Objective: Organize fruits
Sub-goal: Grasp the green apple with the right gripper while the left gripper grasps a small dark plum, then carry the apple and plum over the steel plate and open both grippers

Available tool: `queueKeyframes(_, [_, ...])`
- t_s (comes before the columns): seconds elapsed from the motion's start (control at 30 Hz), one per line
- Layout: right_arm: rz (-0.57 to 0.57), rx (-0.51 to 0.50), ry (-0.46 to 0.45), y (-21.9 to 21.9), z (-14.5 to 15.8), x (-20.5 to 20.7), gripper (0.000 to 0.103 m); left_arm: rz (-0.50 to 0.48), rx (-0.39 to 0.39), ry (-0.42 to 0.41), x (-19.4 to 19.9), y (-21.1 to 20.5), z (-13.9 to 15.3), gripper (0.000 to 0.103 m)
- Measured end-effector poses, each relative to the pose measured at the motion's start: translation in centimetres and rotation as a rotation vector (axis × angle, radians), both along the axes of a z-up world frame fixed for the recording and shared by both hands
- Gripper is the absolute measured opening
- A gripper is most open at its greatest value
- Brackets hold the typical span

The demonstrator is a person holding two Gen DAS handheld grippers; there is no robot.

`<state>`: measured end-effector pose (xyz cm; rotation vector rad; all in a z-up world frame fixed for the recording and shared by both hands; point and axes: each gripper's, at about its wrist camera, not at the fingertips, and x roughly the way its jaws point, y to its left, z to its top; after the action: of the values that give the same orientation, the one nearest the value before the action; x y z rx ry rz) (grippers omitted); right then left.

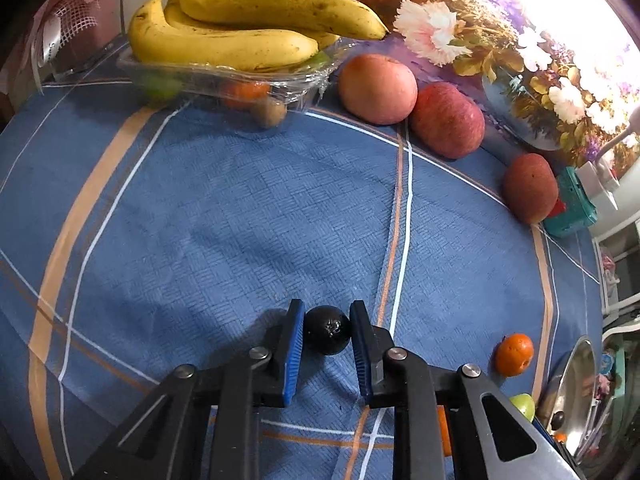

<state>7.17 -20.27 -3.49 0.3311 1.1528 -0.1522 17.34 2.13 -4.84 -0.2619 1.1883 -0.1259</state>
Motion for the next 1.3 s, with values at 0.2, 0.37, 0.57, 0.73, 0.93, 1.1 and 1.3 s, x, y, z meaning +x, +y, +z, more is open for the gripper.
queueKeyframes(0.2, [-0.004, 0.027, -0.019, -0.2, 0.9, -0.4, 0.045, -0.002, 0.009, 0.020, -1.2, -0.4, 0.6, 0.025])
queueKeyframes(0.37, [-0.002, 0.023, -0.036, -0.2, 1.9, -1.4, 0.045, -0.004, 0.008, 0.013, -2.3, -0.6, 1.9, 0.025])
queueKeyframes(0.57, [-0.020, 0.037, -0.047, -0.4, 3.1, -2.8, 0.045, -0.017, 0.014, -0.007, -4.4, -0.8, 3.6, 0.025])
queueKeyframes(0.73, [-0.040, 0.062, -0.052, -0.6, 4.0, -3.9, 0.045, -0.048, 0.018, -0.024, -6.4, -1.9, 4.7, 0.025])
queueKeyframes(0.93, [-0.059, 0.077, -0.057, -1.0, 4.8, -5.2, 0.045, -0.115, 0.052, -0.060, -8.4, -4.5, 5.8, 0.025])
queueKeyframes(1.1, [-0.087, 0.097, -0.064, -2.0, 5.4, -6.4, 0.045, -0.145, 0.048, -0.076, -9.6, -5.8, 6.5, 0.025])
queueKeyframes(1.3, [-0.140, 0.118, -0.081, -3.9, 6.0, -7.6, 0.045, -0.190, 0.050, -0.074, -10.6, -7.7, 6.5, 0.025])
